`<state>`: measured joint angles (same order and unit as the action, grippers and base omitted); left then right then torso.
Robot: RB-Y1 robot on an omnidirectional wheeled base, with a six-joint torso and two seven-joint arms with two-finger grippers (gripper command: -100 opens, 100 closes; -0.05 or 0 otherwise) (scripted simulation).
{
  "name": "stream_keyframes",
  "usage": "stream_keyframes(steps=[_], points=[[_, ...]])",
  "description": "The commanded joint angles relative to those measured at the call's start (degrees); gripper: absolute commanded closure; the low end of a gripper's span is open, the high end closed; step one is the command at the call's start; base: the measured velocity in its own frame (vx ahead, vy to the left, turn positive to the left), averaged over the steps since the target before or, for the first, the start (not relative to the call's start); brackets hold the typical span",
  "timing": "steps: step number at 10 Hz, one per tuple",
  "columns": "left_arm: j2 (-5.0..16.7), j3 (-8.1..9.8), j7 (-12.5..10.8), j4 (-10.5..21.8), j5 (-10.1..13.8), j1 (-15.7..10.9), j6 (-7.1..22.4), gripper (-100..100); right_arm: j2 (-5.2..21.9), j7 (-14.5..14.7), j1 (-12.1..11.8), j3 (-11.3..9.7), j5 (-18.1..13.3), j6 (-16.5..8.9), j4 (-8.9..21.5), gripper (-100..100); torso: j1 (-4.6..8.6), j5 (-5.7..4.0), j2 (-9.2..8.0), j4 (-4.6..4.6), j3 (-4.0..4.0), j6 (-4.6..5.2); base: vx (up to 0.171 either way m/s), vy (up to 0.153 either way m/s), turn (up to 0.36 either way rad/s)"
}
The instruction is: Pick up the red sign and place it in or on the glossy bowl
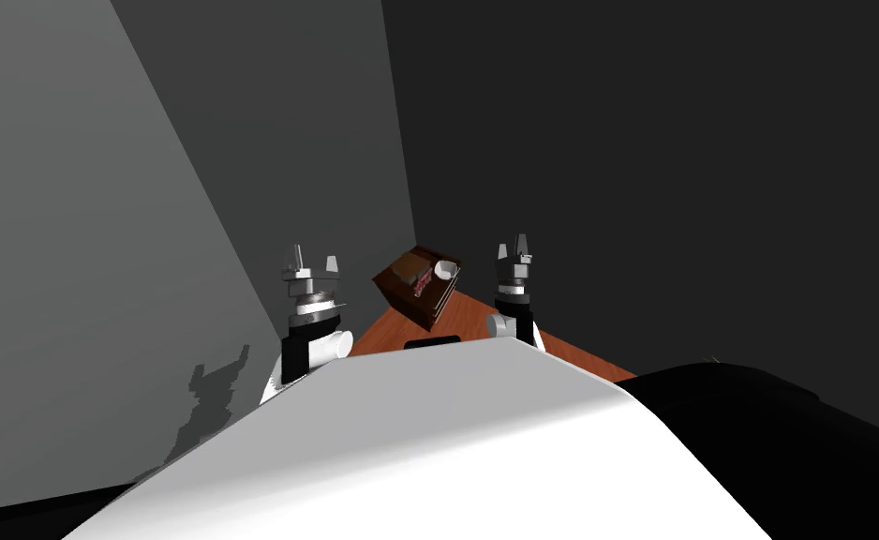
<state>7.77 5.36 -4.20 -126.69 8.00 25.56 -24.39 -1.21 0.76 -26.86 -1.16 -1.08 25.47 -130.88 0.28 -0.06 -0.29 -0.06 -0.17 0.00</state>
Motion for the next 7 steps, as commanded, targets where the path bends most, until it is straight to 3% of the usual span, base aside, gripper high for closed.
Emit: stream_keyframes(steps=[1, 2, 3, 5, 6, 7], points=[[0.72, 0.98, -0.43, 0.39, 0.64, -0.22, 1.59, -100, 0.0, 0.0, 0.0, 0.0, 0.0, 0.0, 0.0, 0, 0.0, 0.0, 0.0, 0.0, 0.0, 0.0, -0.065, -0.06, 0.02], [1.63, 2.49, -0.97, 1.65, 1.61, -0.91, 3.74, -100, 0.0, 0.0, 0.0, 0.0, 0.0, 0.0, 0.0, 0, -0.04, 0.0, 0.03, 0.0, 0.01, 0.01, -0.063, -0.053, 0.049], [1.63, 2.49, -0.97, 1.65, 1.61, -0.91, 3.74, -100, 0.0, 0.0, 0.0, 0.0, 0.0, 0.0, 0.0, 0, -0.08, 0.02, 0.05, 0.01, 0.03, 0.0, -0.043, -0.043, 0.023], [3.42, 5.78, -2.15, 4.53, 3.72, -2.45, 7.68, -100, 0.0, 0.0, 0.0, 0.0, 0.0, 0.0, 0.0, 0, -0.11, 0.02, 0.13, 0.02, 0.07, 0.0, -0.062, -0.068, 0.06], [3.42, 5.78, -2.15, 4.53, 3.72, -2.45, 8.54, -100, 0.0, 0.0, 0.0, 0.0, 0.0, 0.0, 0.0, 0, 0.01, 0.0, 0.04, 0.01, 0.02, 0.0, -0.068, -0.076, 0.031], [4.29, 7.5, -2.8, 6.15, 4.85, -3.28, 10.98, -100, 0.0, 0.0, 0.0, 0.0, 0.0, 0.0, 0.0, 0, 0.0, -0.01, 0.04, 0.0, 0.02, 0.01, -0.064, -0.067, 0.048]])
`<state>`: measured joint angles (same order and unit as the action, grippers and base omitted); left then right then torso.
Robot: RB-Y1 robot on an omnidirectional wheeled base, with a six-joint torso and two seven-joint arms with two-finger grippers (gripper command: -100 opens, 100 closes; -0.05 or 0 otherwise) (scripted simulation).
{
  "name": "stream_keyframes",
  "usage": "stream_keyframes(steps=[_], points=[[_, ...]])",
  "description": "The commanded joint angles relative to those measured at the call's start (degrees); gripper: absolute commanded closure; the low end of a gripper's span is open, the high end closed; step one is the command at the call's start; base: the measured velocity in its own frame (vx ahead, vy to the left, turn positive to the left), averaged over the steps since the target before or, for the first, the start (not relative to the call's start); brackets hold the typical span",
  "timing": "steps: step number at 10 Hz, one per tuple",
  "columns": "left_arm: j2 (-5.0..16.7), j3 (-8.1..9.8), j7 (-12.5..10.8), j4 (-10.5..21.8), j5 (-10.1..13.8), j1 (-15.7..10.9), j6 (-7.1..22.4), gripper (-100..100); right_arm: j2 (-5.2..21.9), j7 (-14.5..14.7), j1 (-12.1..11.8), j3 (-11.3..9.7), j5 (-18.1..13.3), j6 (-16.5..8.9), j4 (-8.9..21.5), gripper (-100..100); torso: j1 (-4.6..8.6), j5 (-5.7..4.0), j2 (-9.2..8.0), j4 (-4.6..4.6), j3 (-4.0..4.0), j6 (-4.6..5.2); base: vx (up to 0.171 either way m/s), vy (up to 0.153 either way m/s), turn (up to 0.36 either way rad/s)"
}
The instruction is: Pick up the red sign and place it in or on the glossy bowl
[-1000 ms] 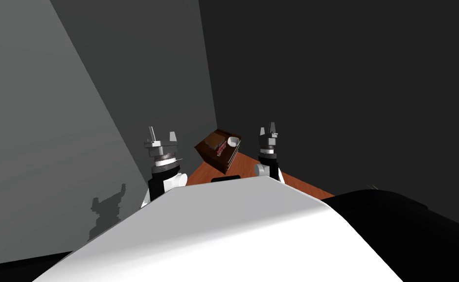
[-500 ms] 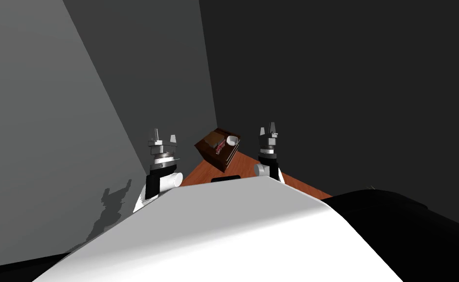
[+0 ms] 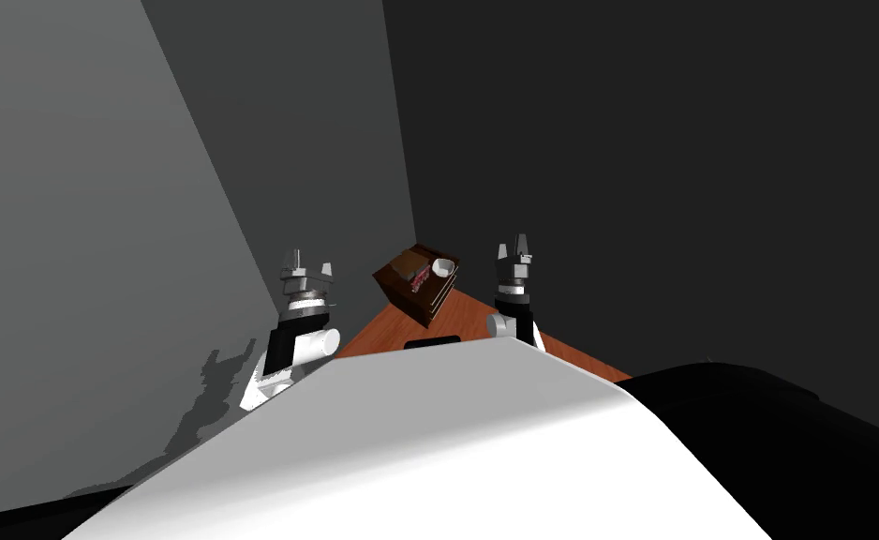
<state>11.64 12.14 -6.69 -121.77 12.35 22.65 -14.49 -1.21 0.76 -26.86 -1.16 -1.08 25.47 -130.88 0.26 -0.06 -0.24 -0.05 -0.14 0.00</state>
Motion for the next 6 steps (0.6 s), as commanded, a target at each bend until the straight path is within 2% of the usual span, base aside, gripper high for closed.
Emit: stream_keyframes(steps=[1, 2, 3, 4, 5, 6], points=[[1.28, 2.47, -0.97, 2.86, 1.65, -1.24, 2.86, -100, 0.0, 0.0, 0.0, 0.0, 0.0, 0.0, 0.0, 0, 0.0, 0.0, 0.0, 0.0, 0.0, 0.0, -0.075, -0.085, 0.073], [1.28, 2.47, -0.97, 2.95, 1.65, -1.24, 4.0, -100, 0.0, 0.0, 0.0, 0.0, 0.0, 0.0, 0.0, 0, 0.03, -0.01, -0.03, -0.01, -0.02, -0.01, -0.056, -0.07, 0.035], [2.14, 4.22, -1.67, 4.76, 2.82, -2.15, 5.8, -100, 0.0, 0.0, 0.0, 0.0, 0.0, 0.0, 0.0, 0, 0.01, -0.01, 0.02, 0.0, 0.01, 0.01, -0.061, -0.08, 0.054], [2.14, 4.22, -1.67, 4.76, 2.82, -2.15, 6.87, -100, 0.0, 0.0, 0.0, 0.0, 0.0, 0.0, 0.0, 0, 0.04, -0.01, 0.03, 0.0, 0.01, 0.0, -0.045, -0.068, 0.022], [3.01, 5.97, -2.39, 6.69, 4.0, -3.11, 9.02, -100, 0.0, 0.0, 0.0, 0.0, 0.0, 0.0, 0.0, 0, 0.0, -0.01, 0.08, 0.01, 0.04, 0.01, -0.049, -0.073, 0.035], [3.01, 5.97, -2.39, 6.69, 4.0, -3.11, 9.85, -100, 0.0, 0.0, 0.0, 0.0, 0.0, 0.0, 0.0, 0, 0.02, 0.0, 0.07, 0.02, 0.04, 0.0, -0.036, -0.065, 0.027]])
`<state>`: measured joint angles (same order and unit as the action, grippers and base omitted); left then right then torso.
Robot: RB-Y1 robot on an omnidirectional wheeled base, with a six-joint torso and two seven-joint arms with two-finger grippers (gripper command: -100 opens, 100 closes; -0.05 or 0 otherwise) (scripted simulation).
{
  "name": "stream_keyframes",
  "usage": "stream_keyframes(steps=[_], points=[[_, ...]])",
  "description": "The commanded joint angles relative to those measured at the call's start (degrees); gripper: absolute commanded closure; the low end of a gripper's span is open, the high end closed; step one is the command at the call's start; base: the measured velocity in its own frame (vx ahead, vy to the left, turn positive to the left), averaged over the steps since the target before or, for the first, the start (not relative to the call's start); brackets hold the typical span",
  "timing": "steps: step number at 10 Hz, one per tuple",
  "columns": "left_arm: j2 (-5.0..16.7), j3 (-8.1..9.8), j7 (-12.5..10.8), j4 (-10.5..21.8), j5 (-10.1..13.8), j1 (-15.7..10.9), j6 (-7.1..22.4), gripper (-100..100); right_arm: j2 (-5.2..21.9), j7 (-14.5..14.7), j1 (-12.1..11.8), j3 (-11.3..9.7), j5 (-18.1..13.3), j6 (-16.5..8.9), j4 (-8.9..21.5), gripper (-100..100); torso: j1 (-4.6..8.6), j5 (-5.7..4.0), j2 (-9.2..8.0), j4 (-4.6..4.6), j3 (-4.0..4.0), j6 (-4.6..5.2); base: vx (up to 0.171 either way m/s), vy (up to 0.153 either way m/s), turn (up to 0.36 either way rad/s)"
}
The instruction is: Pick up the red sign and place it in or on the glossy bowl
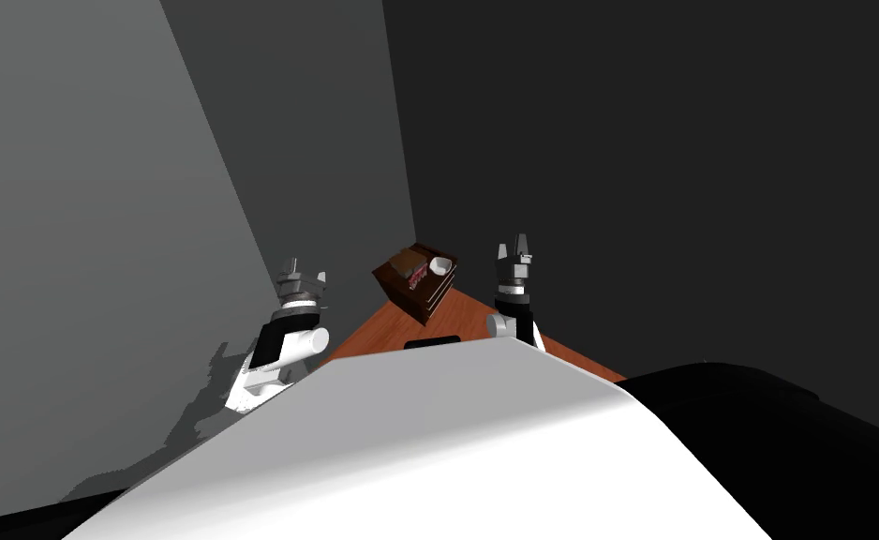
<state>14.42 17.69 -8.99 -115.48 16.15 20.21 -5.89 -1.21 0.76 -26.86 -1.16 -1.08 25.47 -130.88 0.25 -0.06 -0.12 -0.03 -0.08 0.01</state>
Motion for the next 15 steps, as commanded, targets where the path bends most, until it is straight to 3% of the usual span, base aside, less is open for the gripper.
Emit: stream_keyframes(steps=[1, 2, 3, 6, 9, 10, 11, 15], points=[[1.11, 2.13, -0.84, 2.44, 1.36, -1.69, 2.86, -100, 0.0, 0.0, 0.0, 0.0, 0.0, 0.0, 0.0, 0, 0.0, 0.0, 0.0, 0.0, 0.0, 0.0, -0.037, -0.086, 0.035], [1.11, 2.13, -0.84, 2.44, 1.36, -1.69, 4.18, -100, 0.0, 0.0, 0.0, 0.0, 0.0, 0.0, 0.0, 0, 0.06, -0.01, 0.01, 0.01, 0.01, -0.01, -0.031, -0.07, 0.028], [2.0, 3.78, -1.59, 4.59, 2.52, -2.77, 5.72, -100, 0.0, 0.0, 0.0, 0.0, 0.0, 0.0, 0.0, 0, 0.02, -0.01, 0.03, 0.01, 0.02, 0.0, -0.029, -0.077, 0.026], [2.88, 5.36, -2.35, 6.86, 3.64, -3.9, 10.83, -100, 0.0, 0.0, 0.0, 0.0, 0.0, 0.0, 0.0, 0, 0.1, -0.02, 0.0, 0.01, 0.0, -0.01, -0.036, -0.084, 0.022], [4.59, 8.19, -3.87, 11.59, 5.71, -6.38, 15.79, -100, 0.0, 0.0, 0.0, 0.0, 0.0, 0.0, 0.0, 0, 0.08, -0.02, 0.08, 0.02, 0.05, 0.0, -0.022, -0.093, 0.01], [4.59, 8.19, -3.87, 11.74, 5.71, -6.38, 17.56, -100, 0.0, 0.0, 0.0, 0.0, 0.0, 0.0, 0.0, 0, 0.11, -0.02, 0.07, 0.02, 0.04, 0.0, -0.018, -0.076, 0.011], [5.45, 9.42, -4.63, 13.63, 6.64, -7.73, 19.35, -100, 0.0, 0.0, 0.0, 0.0, 0.0, 0.0, 0.0, 0, 0.05, -0.02, 0.09, 0.02, 0.05, 0.01, -0.013, -0.09, -0.01], [7.22, 11.43, -6.12, 18.65, 8.27, -10.54, 26.43, -100, 0.0, 0.0, -0.01, 0.0, 0.0, 0.0, 0.0, 0, 0.08, -0.02, 0.22, 0.05, 0.13, 0.0, 0.015, -0.094, -0.01]])
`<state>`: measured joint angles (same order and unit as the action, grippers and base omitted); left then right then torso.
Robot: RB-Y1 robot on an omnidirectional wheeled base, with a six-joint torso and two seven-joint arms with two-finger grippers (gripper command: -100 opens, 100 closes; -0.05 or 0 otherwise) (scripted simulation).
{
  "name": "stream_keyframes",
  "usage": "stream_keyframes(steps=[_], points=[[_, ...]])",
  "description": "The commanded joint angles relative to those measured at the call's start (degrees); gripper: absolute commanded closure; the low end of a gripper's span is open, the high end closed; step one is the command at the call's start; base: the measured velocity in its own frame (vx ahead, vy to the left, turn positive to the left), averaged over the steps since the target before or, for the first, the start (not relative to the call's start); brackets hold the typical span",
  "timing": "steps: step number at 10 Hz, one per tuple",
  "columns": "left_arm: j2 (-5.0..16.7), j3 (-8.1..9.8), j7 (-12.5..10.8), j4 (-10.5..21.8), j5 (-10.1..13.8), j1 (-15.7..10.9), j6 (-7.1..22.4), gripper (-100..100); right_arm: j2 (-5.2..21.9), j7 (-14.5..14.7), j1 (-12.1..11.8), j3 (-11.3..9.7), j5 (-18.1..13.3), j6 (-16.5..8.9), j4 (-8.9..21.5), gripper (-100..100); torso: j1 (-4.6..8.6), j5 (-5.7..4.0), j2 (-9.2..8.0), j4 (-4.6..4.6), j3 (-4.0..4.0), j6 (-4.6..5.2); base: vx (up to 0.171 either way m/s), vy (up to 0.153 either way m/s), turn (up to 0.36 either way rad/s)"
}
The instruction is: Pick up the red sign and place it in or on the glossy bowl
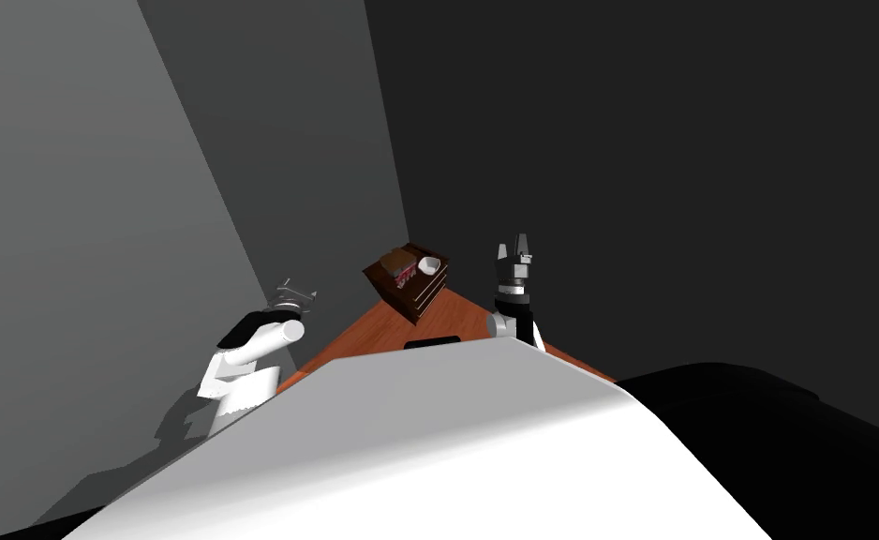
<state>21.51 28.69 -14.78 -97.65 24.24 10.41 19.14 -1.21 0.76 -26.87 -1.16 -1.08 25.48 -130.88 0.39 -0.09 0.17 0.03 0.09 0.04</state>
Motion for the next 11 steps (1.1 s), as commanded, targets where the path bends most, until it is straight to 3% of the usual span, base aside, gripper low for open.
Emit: stream_keyframes(steps=[1, 2, 5, 6, 7, 10, 11], points=[[0.14, 0.43, -0.33, 2.1, 0.18, -0.74, 2.86, -100, 0.0, 0.0, 0.0, 0.0, 0.0, 0.0, 0.0, 0, 0.0, 0.0, 0.0, 0.0, 0.0, 0.0, 0.017, -0.093, -0.016], [1.01, 1.18, -1.05, 4.67, 0.86, -2.19, 4.52, -100, 0.0, 0.0, 0.0, 0.0, 0.0, 0.0, 0.0, 0, -0.04, 0.0, -0.04, 0.0, -0.01, -0.02, 0.029, -0.121, -0.048], [1.87, 1.77, -1.76, 7.83, 1.43, -3.67, 9.77, -100, 0.0, 0.0, 0.0, 0.0, 0.0, 0.0, 0.0, 0, -0.03, 0.0, 0.05, 0.01, 0.03, 0.0, 0.039, -0.087, -0.025], [1.87, 1.77, -1.76, 8.05, 1.43, -3.67, 9.77, -100, 0.0, 0.0, 0.0, 0.0, 0.0, 0.0, 0.0, 0, -0.12, 0.01, 0.03, 0.02, 0.02, -0.03, 0.021, -0.03, 0.006], [2.71, 2.2, -2.44, 10.3, 1.91, -5.15, 12.52, -100, 0.01, 0.0, 0.0, 0.01, 0.0, 0.0, 0.0, 0, -0.25, 0.04, -0.02, 0.0, -0.01, -0.03, 0.042, -0.076, -0.07], [3.53, 2.48, -3.09, 14.17, 2.3, -6.65, 16.38, -100, 0.0, 0.0, -0.01, 0.0, 0.0, 0.0, 0.0, 0, -0.05, 0.0, 0.16, 0.04, 0.09, -0.01, 0.071, -0.083, -0.037], [4.31, 2.61, -3.72, 17.19, 2.59, -8.15, 17.92, -100, 0.0, 0.0, -0.01, 0.0, 0.0, 0.0, 0.0, 0, -0.11, 0.01, 0.17, 0.04, 0.1, -0.02, 0.112, -0.083, -0.084]])
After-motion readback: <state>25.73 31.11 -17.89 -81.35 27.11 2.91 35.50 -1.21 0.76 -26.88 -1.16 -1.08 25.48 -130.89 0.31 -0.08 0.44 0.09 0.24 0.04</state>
